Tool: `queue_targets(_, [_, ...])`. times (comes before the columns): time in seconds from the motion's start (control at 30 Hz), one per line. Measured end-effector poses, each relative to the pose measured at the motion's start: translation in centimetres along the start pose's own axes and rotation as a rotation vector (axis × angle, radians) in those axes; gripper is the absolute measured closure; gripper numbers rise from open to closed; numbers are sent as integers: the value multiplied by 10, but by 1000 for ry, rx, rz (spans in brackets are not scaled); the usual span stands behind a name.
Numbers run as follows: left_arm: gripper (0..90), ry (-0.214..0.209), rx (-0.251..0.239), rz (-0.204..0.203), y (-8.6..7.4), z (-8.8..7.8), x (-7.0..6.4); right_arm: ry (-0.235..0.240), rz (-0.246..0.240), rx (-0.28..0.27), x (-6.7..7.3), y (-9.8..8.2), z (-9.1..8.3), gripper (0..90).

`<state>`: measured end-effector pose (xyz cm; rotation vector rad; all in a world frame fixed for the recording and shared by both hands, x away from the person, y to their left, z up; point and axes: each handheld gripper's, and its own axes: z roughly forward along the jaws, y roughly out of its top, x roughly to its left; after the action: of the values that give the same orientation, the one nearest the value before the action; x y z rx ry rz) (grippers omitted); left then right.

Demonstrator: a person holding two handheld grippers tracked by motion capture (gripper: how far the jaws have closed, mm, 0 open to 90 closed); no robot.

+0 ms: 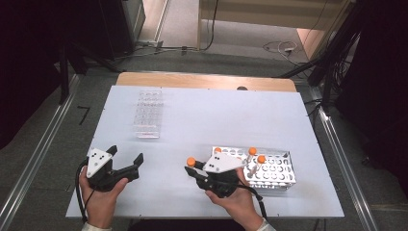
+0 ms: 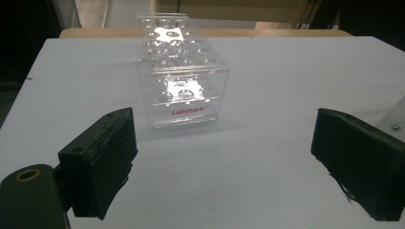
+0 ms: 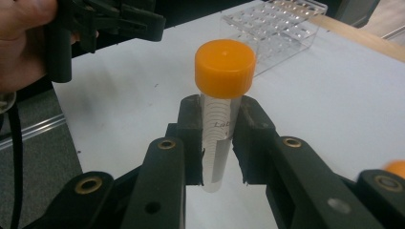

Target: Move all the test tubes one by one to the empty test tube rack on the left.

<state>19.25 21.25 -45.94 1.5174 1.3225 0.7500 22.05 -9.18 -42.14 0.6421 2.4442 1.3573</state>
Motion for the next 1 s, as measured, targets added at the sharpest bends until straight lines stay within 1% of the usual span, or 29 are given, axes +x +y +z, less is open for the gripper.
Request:
queue_targets(0.03, [81, -8, -4, 4, 1, -1, -2, 0, 0, 0, 0, 0, 0, 720])
queue_targets(0.07, [82, -15, -4, 7, 2, -2, -3, 7, -2, 4, 2, 2, 9, 720])
queue_targets(0.1, [82, -20, -9, 8, 3, -2, -5, 7, -2, 4, 2, 2, 9, 720])
queue_targets(0.17, [83, -33, -11, 17, 5, -3, -8, 7, -5, 12, 3, 6, 21, 720])
queue_targets(0.2, [100, -38, -12, 18, 6, -3, -9, 6, -3, 16, 4, 7, 25, 720])
queue_targets(0.23, [100, -42, -12, 22, 6, -4, -10, 6, -3, 16, 4, 7, 25, 720])
queue_targets(0.27, [115, -47, -12, 24, 7, -4, -11, 4, -3, 16, 4, 8, 28, 720])
queue_targets(0.3, [116, -53, -11, 24, 8, -4, -13, 6, 7, 13, 4, 9, 34, 720])
queue_targets(0.37, [123, -66, -12, 33, 9, -4, -16, 8, 5, 12, 4, 10, 37, 720])
queue_targets(0.43, [139, -83, -11, 40, 12, -4, -19, -2, 2, 16, 6, 11, 43, 720])
queue_targets(0.47, [143, -95, -8, 42, 13, -4, -21, -4, 1, 20, 7, 11, 46, 720])
queue_targets(0.5, [167, -123, -8, 51, 15, -4, -25, -6, -5, 22, 8, 13, 51, 720])
queue_targets(0.53, [179, -123, -8, 51, 15, -4, -25, -10, -2, 25, 9, 13, 54, 720])
queue_targets(0.57, [179, -134, -4, 56, 17, -4, -28, -10, -2, 25, 9, 13, 54, 720])
queue_targets(0.6, [204, -170, -2, 62, 19, -4, -33, -10, -5, 26, 9, 14, 58, 720])
queue_targets(0.63, [215, -186, 0, 65, 20, -4, -36, -11, -2, 29, 10, 14, 60, 720])
queue_targets(0.67, [230, -186, 0, 65, 20, -4, -36, -11, -2, 29, 10, 14, 60, 720])
queue_targets(0.73, [244, -220, 6, 69, 21, -3, -41, -11, -9, 27, 11, 14, 63, 720])
queue_targets(0.87, [311, -279, 24, 75, 22, 0, -46, -8, -8, 27, 13, 15, 65, 720])
queue_targets(0.9, [343, -288, 26, 76, 22, 0, -47, -9, -11, 28, 14, 15, 66, 720])
queue_targets(1.0, [395, -309, 29, 79, 23, 1, -49, -5, -12, 28, 14, 15, 68, 720])
